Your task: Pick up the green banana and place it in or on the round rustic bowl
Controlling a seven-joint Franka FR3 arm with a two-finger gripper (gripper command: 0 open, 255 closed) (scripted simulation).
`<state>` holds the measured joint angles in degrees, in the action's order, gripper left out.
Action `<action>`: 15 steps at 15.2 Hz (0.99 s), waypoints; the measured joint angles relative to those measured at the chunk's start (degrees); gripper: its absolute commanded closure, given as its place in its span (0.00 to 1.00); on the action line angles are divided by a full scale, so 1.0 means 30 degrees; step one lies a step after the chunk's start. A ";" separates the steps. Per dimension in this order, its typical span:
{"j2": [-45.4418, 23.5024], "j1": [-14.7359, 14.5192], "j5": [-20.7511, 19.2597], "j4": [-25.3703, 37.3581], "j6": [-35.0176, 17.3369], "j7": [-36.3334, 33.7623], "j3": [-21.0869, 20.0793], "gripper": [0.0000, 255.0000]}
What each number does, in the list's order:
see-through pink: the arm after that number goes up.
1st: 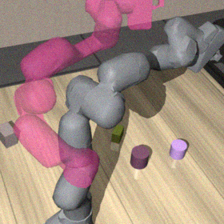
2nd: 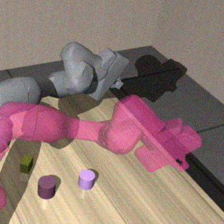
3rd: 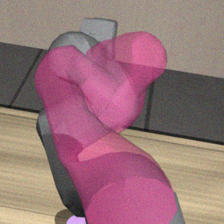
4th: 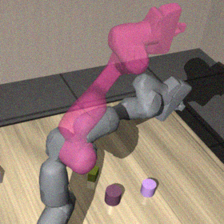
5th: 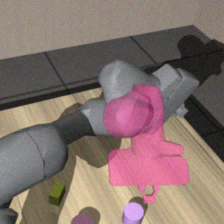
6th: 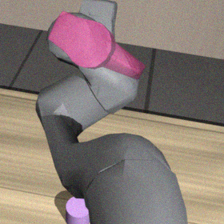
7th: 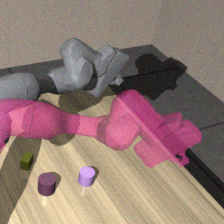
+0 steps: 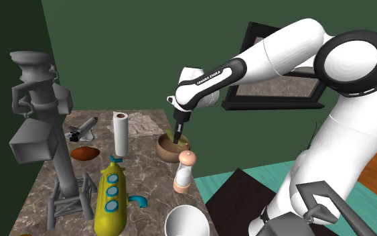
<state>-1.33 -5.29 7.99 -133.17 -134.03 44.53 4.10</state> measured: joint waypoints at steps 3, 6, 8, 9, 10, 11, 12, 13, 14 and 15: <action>-0.0051 0.0000 0.0013 0.0002 -0.0054 0.0013 -0.0001 1.00; -0.0057 0.0000 0.0015 0.0001 -0.0063 0.0015 -0.0001 0.00; -0.0057 0.0000 0.0015 0.0002 -0.0064 0.0015 -0.0001 0.00; -0.0057 0.0000 0.0015 0.0002 -0.0064 0.0015 -0.0001 0.00; -0.0057 0.0000 0.0015 0.0003 -0.0064 0.0015 -0.0001 0.00; -0.0057 0.0000 0.0015 0.0003 -0.0064 0.0015 -0.0001 0.00; -0.0057 0.0000 0.0015 0.0003 -0.0064 0.0015 -0.0001 0.00; 0.0164 0.0020 -0.0048 0.0085 0.0230 -0.0014 0.0022 0.00; 0.0439 0.0062 -0.0123 0.0229 0.0641 -0.0021 0.0064 0.00; 0.0785 0.0099 -0.0223 0.0437 0.1183 -0.0070 0.0103 0.00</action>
<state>1.03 -4.99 7.32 -131.86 -130.48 44.32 4.40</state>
